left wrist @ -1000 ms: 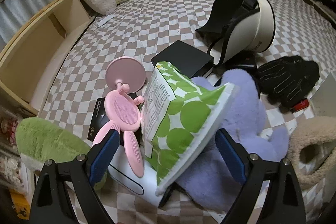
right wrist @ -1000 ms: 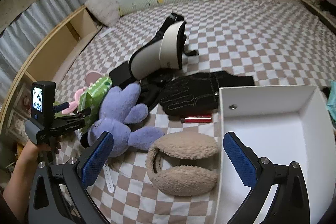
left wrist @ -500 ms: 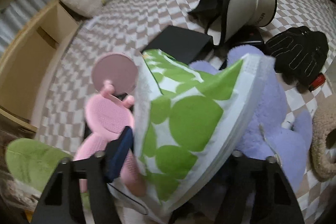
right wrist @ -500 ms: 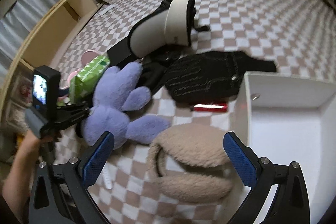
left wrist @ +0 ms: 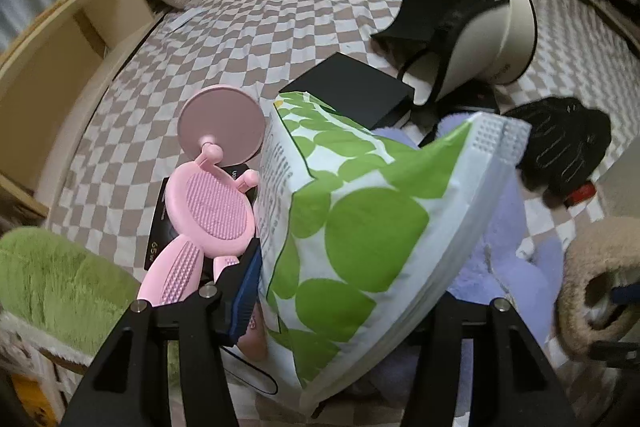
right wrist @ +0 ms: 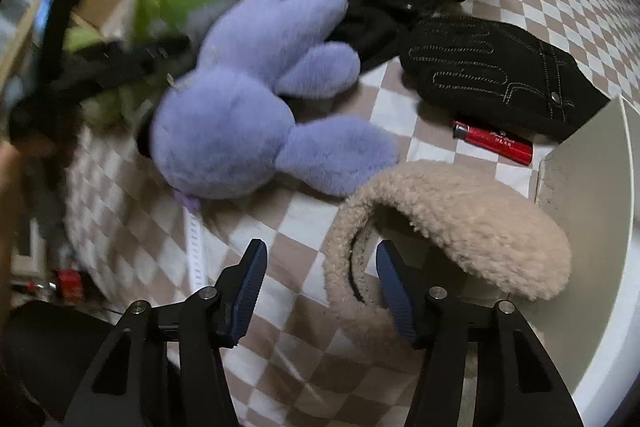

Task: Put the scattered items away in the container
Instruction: 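Grasp the green polka-dot tissue pack with the left tool while the right grasps the earmuff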

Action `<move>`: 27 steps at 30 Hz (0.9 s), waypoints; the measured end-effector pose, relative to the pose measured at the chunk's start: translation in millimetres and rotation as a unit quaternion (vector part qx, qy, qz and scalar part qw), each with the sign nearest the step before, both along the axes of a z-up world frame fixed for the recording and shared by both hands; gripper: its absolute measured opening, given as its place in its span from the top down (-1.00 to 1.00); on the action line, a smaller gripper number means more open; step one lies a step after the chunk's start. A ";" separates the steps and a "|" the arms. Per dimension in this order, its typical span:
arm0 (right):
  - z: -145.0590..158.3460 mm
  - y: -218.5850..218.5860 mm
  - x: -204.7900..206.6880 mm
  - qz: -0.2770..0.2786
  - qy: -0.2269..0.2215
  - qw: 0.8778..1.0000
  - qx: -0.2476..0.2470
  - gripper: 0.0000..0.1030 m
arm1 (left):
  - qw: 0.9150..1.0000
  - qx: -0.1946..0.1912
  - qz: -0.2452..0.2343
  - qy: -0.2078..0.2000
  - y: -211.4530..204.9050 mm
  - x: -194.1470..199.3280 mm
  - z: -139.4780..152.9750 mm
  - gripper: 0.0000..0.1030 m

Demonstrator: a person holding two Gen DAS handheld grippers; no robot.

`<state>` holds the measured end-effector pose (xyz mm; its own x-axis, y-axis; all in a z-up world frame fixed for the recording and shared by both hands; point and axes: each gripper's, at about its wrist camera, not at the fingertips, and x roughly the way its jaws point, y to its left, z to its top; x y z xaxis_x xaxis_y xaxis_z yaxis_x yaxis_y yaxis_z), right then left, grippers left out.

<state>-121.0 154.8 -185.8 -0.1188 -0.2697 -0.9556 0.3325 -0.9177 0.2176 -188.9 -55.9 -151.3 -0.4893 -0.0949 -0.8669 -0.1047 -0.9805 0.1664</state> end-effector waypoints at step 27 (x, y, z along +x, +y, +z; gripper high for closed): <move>5.7 15.8 -3.5 -0.035 -0.009 0.998 -0.041 0.69 | 0.995 0.088 0.040 0.016 -26.8 23.3 34.4 0.03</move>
